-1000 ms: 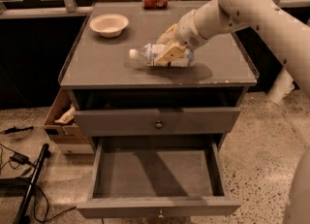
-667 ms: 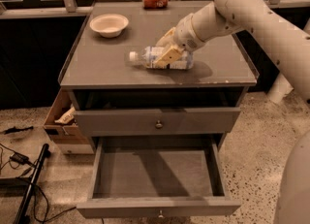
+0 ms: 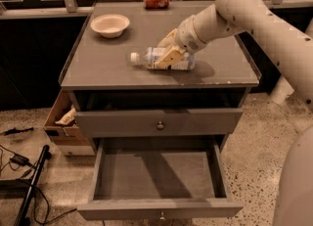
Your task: Pick blue plastic bottle from middle drawer and place on counter
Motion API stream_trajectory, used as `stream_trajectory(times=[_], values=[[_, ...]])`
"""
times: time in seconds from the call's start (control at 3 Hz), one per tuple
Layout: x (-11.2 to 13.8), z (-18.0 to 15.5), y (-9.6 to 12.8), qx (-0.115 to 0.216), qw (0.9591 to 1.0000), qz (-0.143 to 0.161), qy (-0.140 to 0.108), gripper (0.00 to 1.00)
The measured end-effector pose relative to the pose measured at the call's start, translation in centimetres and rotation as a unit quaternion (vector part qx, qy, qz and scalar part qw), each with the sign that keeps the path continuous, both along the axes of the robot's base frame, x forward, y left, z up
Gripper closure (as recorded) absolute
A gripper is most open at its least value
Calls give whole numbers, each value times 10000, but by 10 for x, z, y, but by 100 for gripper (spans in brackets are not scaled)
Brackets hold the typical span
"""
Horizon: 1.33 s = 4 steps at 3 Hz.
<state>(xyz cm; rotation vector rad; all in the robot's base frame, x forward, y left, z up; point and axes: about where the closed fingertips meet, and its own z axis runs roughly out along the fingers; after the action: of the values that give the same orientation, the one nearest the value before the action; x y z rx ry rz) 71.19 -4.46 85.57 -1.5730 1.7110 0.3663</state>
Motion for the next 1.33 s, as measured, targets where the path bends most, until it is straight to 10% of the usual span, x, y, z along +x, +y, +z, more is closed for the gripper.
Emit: stream_trajectory(times=[1.0,1.33], values=[[0,0,0,0,10000,0,0,6],[0,0,0,0,10000,1,1,0]])
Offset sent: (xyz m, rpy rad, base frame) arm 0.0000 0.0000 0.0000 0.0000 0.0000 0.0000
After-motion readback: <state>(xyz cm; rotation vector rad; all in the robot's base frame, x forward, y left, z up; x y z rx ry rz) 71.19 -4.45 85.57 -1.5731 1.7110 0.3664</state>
